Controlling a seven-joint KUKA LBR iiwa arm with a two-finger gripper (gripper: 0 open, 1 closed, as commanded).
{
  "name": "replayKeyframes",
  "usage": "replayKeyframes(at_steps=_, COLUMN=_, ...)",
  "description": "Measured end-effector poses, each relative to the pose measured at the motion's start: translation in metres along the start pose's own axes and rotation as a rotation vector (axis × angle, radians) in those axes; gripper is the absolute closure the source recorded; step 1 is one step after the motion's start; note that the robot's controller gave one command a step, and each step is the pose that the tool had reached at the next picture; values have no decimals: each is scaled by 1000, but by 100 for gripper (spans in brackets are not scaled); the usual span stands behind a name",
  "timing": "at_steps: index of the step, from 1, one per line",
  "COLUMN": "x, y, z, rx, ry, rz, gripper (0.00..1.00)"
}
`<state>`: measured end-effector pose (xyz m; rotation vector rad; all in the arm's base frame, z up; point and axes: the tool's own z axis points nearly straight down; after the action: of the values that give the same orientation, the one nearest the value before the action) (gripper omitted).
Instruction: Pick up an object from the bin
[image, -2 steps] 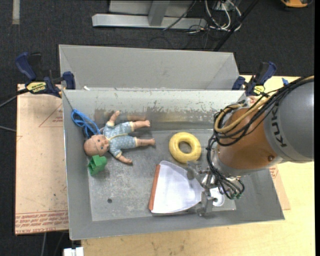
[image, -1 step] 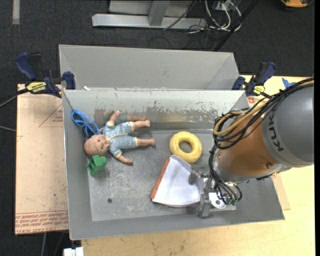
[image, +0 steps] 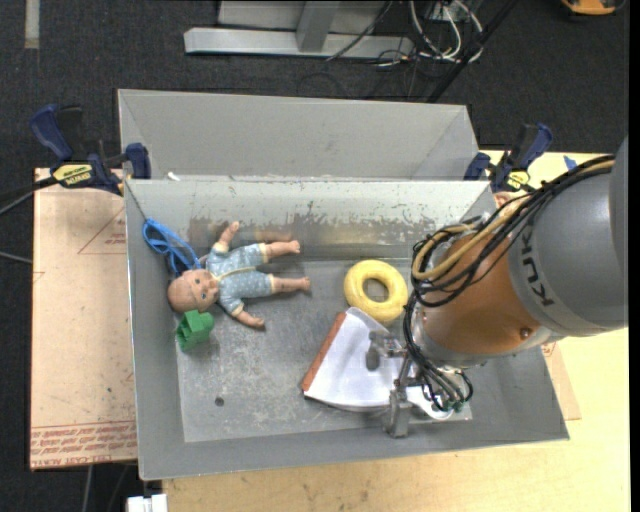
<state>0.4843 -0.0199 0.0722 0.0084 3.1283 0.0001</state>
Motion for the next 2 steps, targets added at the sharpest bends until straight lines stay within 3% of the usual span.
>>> replayKeyframes(at_steps=1, x=-2, y=16, z=-1, rx=-2, ry=-9, rz=-148, gripper=0)
replayKeyframes(at_steps=2, x=0, y=0, z=0, rx=-1, ry=0, rz=-2, gripper=100)
